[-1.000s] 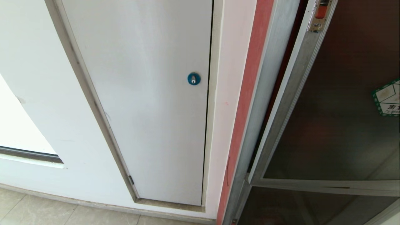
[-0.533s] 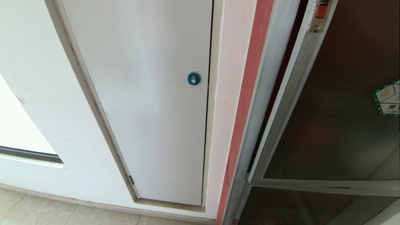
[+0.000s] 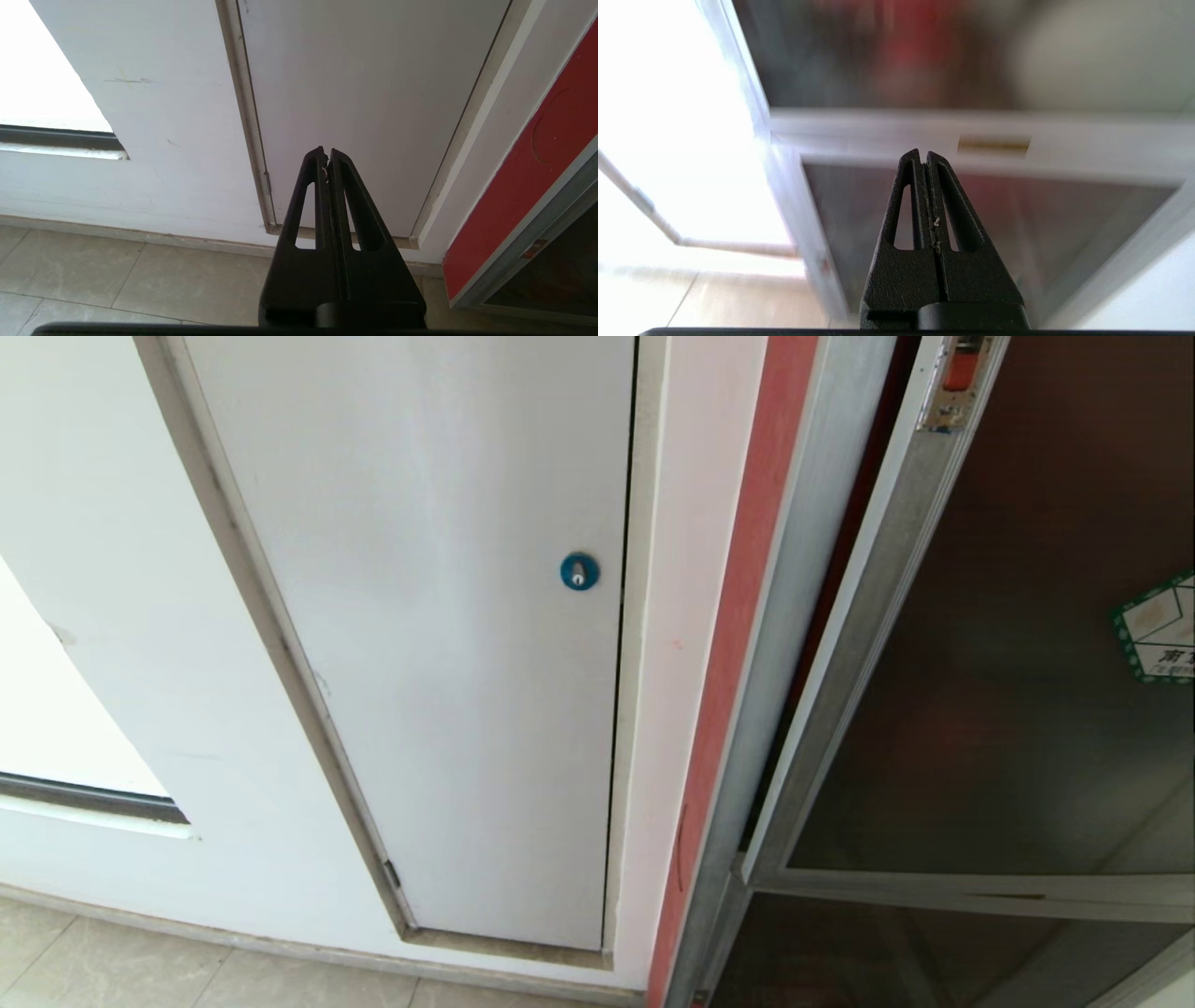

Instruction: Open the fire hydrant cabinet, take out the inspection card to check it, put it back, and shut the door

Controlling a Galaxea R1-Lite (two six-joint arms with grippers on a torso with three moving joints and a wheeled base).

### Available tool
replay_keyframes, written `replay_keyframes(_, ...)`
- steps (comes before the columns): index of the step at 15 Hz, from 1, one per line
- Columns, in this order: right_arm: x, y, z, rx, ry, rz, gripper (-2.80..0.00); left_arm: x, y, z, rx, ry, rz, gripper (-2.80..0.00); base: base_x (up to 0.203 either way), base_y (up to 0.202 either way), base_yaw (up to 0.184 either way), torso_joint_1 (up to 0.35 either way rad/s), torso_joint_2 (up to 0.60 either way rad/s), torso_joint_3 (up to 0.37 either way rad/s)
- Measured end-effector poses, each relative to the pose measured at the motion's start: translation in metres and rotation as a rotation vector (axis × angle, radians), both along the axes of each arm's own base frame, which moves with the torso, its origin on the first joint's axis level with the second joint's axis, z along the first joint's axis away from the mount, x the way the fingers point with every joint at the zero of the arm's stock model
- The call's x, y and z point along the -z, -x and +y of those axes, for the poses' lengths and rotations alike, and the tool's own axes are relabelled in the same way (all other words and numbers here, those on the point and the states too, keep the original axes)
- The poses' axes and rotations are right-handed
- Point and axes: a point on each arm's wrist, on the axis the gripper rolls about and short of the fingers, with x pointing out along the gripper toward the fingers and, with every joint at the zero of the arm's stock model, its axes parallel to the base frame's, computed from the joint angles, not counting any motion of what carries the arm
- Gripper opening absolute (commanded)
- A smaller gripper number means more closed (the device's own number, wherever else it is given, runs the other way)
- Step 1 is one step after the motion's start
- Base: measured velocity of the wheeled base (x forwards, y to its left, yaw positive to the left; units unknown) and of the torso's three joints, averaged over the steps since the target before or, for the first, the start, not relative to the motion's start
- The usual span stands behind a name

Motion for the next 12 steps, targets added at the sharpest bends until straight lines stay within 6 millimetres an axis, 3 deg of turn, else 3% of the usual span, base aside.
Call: replay_keyframes(12, 0.0007, -0.0001, 0.0009, -0.039, 0.05, 0.006, -2.8, 0.0001, 0.0, 0.0, 0.0, -0.001, 0.001, -2.8, 0.0, 0.0, 0.0, 0.0, 0.0, 0.0)
